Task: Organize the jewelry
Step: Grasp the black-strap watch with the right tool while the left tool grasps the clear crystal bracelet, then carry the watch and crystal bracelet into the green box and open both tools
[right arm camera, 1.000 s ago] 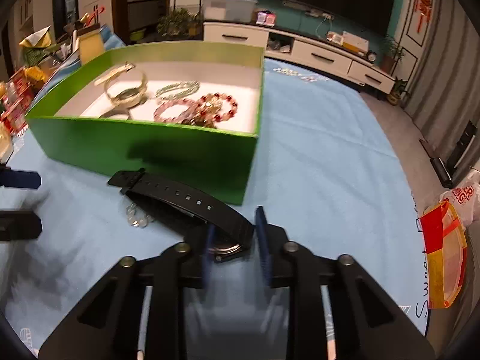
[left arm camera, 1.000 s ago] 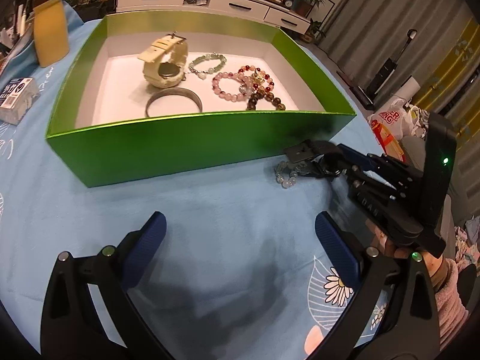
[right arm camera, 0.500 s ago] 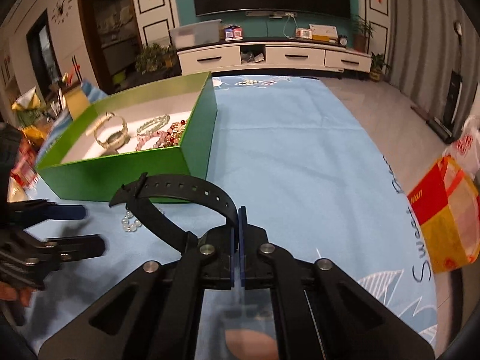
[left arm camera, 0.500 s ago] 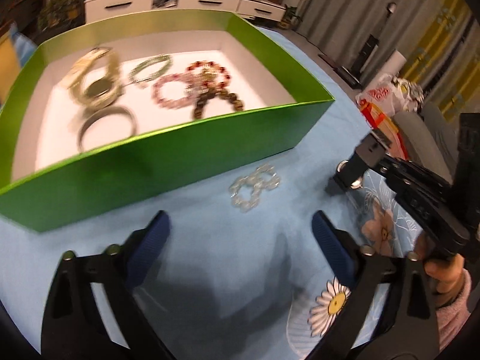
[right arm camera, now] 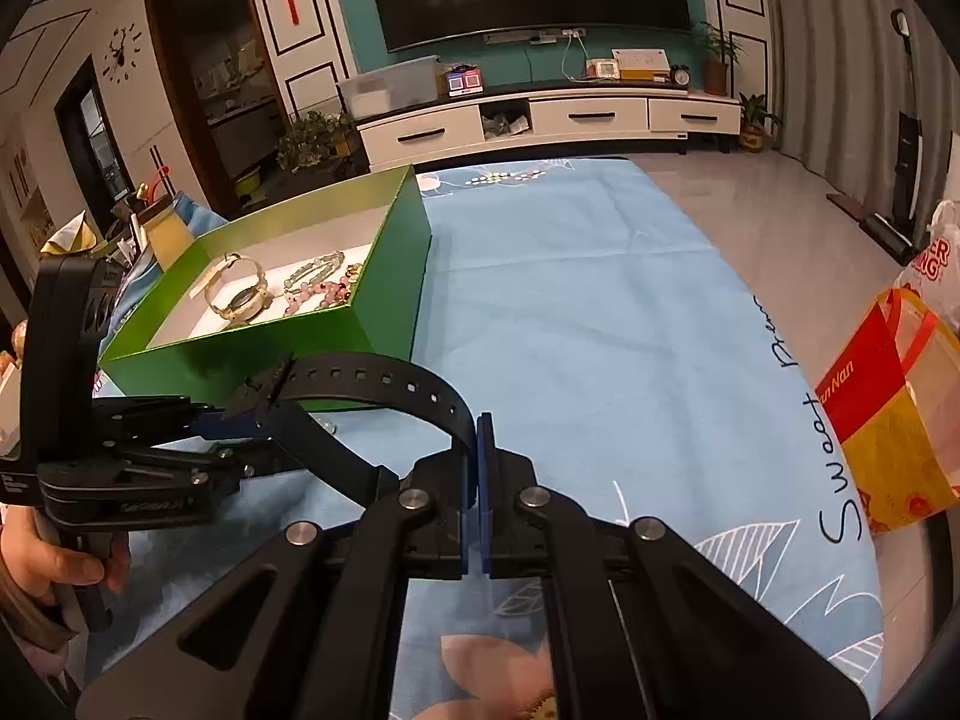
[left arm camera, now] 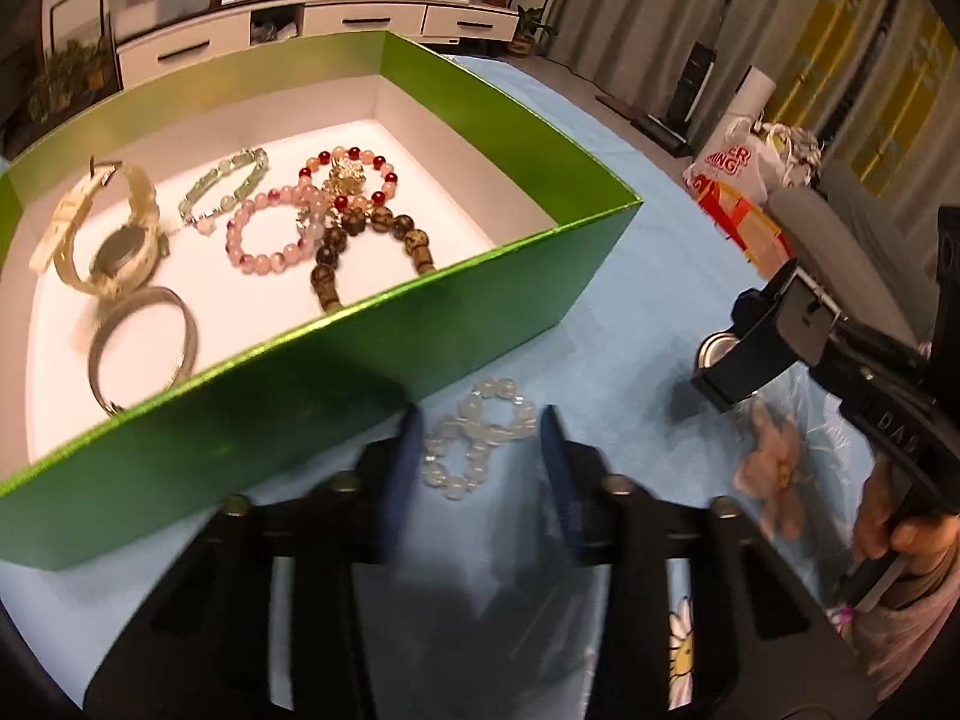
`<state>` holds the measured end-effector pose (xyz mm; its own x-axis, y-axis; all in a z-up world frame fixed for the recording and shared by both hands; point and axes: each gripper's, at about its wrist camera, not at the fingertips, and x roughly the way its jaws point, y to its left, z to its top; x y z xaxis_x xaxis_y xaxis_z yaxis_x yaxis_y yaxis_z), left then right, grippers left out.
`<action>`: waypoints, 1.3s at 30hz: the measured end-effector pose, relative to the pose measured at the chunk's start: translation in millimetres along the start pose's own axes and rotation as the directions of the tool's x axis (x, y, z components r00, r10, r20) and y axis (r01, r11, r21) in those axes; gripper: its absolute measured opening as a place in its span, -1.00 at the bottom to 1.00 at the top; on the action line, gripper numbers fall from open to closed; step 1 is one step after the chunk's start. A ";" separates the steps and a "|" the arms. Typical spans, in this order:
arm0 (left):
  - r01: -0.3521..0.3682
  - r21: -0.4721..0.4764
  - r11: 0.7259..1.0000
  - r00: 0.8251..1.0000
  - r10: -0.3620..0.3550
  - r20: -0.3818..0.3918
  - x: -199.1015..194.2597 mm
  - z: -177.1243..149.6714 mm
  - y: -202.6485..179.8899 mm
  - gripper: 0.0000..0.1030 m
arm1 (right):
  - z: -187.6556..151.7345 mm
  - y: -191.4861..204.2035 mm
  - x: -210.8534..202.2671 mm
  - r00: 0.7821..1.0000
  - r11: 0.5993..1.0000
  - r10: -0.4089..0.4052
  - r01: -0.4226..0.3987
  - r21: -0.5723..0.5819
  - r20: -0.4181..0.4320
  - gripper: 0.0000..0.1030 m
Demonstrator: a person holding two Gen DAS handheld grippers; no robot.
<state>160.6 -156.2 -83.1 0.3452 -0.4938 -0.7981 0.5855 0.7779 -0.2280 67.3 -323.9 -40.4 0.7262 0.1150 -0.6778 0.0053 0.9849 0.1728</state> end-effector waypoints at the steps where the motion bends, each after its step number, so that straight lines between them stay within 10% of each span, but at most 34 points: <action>1: -0.003 0.004 1.000 1.000 0.003 0.000 -0.7 -1.4 1.3 -0.64 | -0.4 -0.3 0.4 1.000 1.000 0.000 0.000 0.003 -0.002 -0.96; 18: 0.158 -0.204 0.966 0.985 -0.139 0.104 -81.3 -39.6 46.5 -0.85 | -5.2 24.1 -5.4 0.996 0.996 0.089 -0.090 -0.006 -0.024 -0.96; 39: 0.078 -0.286 0.955 0.971 -0.008 0.239 -176.5 -48.7 93.5 -0.85 | 14.3 85.0 -20.0 0.984 0.979 0.176 -0.178 -0.103 -0.023 -0.96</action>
<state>118.7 22.6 9.4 0.5055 -0.5784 -0.6402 0.3766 0.8155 -0.4394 63.1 -244.3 -2.0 0.6998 0.2897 -0.6530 -0.1948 0.9568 0.2156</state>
